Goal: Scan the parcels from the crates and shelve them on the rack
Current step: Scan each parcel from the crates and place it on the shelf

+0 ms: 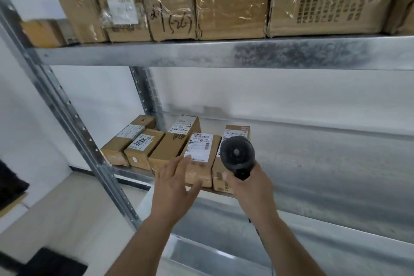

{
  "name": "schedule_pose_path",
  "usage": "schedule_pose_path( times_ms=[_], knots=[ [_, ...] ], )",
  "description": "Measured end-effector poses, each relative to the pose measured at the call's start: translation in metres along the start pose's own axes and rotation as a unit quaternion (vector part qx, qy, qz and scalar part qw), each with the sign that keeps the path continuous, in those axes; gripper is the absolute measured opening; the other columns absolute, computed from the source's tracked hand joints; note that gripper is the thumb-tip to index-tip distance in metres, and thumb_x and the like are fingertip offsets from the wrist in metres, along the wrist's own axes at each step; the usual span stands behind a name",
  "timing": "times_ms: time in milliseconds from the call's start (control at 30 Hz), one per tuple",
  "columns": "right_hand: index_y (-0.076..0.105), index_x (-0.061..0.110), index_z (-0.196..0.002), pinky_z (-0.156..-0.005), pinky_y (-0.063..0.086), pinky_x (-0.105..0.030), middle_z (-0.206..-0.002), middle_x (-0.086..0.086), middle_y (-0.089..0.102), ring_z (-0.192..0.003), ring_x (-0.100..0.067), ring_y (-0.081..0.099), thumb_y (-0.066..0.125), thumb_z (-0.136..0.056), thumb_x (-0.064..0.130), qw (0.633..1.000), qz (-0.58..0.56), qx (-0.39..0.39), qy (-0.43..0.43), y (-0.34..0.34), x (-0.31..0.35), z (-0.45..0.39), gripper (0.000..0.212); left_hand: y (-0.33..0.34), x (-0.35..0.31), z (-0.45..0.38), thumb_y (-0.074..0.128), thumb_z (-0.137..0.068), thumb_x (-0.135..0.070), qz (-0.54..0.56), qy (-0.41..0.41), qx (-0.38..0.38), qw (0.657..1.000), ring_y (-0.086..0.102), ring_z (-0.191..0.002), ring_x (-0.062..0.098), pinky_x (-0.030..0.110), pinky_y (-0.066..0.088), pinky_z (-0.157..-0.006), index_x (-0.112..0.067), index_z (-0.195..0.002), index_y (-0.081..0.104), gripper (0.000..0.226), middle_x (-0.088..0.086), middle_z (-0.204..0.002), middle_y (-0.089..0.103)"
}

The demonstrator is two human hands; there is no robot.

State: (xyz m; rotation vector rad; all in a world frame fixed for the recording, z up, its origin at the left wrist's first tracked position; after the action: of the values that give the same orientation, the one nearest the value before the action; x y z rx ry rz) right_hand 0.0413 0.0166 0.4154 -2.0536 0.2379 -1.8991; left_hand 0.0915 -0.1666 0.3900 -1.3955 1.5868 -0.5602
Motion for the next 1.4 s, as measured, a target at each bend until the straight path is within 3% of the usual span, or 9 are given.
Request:
schedule_pose_path(
  times_ms=[100,400,533,833,1033,1133,1200,1300,1400],
  knots=[
    [0.061,0.033,-0.086,-0.077,0.059,-0.035,-0.082,0.012,0.066,-0.084,-0.011,0.065,0.08,-0.076,0.031,0.999,-0.03,0.036,-0.017,0.023,0.01,0.02,0.022,-0.024,0.008,0.021,0.07,-0.084,-0.039,-0.007,-0.066,-0.017,0.998,0.046,-0.128,0.026,0.048,0.037,-0.107,-0.02,-0.139,0.047,0.062,0.005,-0.139,0.049],
    [0.068,0.021,-0.093,-0.068,0.048,-0.028,-0.07,0.01,0.065,-0.071,-0.013,0.062,0.08,-0.076,0.024,0.983,-0.091,0.139,-0.073,0.106,0.057,0.079,0.021,-0.1,0.081,0.078,0.07,-0.084,-0.042,-0.03,-0.143,-0.056,0.988,0.044,-0.131,0.028,0.047,0.036,-0.108,-0.019,-0.139,0.049,0.063,0.007,-0.142,0.047],
    [0.066,0.019,-0.087,-0.061,0.041,-0.024,-0.053,0.018,0.058,-0.061,-0.009,0.057,0.079,-0.078,0.023,0.972,-0.104,0.19,-0.089,0.166,0.089,0.11,0.016,-0.151,0.132,0.108,0.058,-0.089,-0.051,-0.056,-0.173,-0.059,0.982,0.029,-0.14,0.021,0.037,0.021,-0.115,-0.025,-0.146,0.036,0.066,0.001,-0.152,0.033],
    [0.062,0.028,-0.084,-0.061,0.047,-0.025,-0.057,0.016,0.062,-0.059,-0.009,0.059,0.08,-0.076,0.029,0.94,-0.114,0.281,-0.158,0.319,0.166,0.201,0.02,-0.264,0.261,0.189,0.053,-0.084,-0.057,-0.113,-0.233,-0.118,0.959,0.04,-0.135,0.03,0.04,0.027,-0.109,-0.016,-0.133,0.056,0.064,0.01,-0.147,0.043],
    [0.062,0.029,-0.09,-0.065,0.05,-0.029,-0.068,0.012,0.063,-0.063,-0.007,0.06,0.08,-0.078,0.019,0.911,-0.144,0.341,-0.182,0.397,0.199,0.254,0.024,-0.317,0.329,0.237,0.055,-0.09,-0.052,-0.148,-0.285,-0.112,0.94,0.02,-0.145,0.021,0.039,0.013,-0.117,-0.024,-0.145,0.042,0.063,0.002,-0.158,0.024],
    [0.055,0.037,-0.125,-0.079,0.056,-0.04,-0.096,0.012,0.068,-0.081,-0.009,0.06,0.079,-0.065,0.037,0.9,-0.15,0.359,-0.194,0.429,0.21,0.268,0.065,-0.335,0.356,0.256,0.053,-0.091,-0.055,-0.154,-0.309,-0.112,0.932,0.017,-0.146,0.019,0.04,0.012,-0.117,-0.026,-0.146,0.039,0.064,0.0,-0.159,0.021],
    [0.022,0.054,-0.146,-0.094,0.052,-0.046,-0.121,0.017,0.062,-0.095,-0.011,0.056,0.073,-0.057,0.051,0.887,-0.155,0.388,-0.196,0.448,0.217,0.273,0.103,-0.344,0.374,0.263,0.053,-0.091,-0.055,-0.154,-0.322,-0.121,0.926,0.018,-0.146,0.02,0.041,0.013,-0.118,-0.026,-0.146,0.04,0.063,0.0,-0.158,0.022],
    [0.006,0.077,-0.133,-0.096,0.048,-0.048,-0.13,0.013,0.059,-0.099,-0.014,0.051,0.073,-0.06,0.053,0.859,-0.186,0.423,-0.22,0.477,0.228,0.272,0.101,-0.357,0.396,0.266,0.055,-0.09,-0.053,-0.16,-0.327,-0.134,0.922,0.02,-0.145,0.022,0.043,0.013,-0.117,-0.025,-0.144,0.043,0.063,0.003,-0.157,0.024],
    [0.014,0.066,-0.142,-0.076,0.051,-0.031,-0.125,0.01,0.062,-0.092,-0.011,0.056,0.076,-0.067,0.043,0.835,-0.214,0.449,-0.236,0.508,0.243,0.271,0.1,-0.37,0.421,0.264,0.052,-0.091,-0.053,-0.172,-0.339,-0.128,0.916,0.012,-0.146,0.018,0.037,0.005,-0.118,-0.028,-0.147,0.036,0.063,-0.001,-0.159,0.017]
  ],
)
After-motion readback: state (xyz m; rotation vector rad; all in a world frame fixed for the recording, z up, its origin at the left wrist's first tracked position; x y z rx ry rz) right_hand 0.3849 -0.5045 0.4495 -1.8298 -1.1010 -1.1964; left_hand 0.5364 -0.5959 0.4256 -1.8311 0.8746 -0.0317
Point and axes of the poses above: each hand's wrist, its own z-axis away from the middle knuckle, its own y-axis out of the palm, x = y × z, the point moved 1 cm from there along -z, towards the middle knuckle
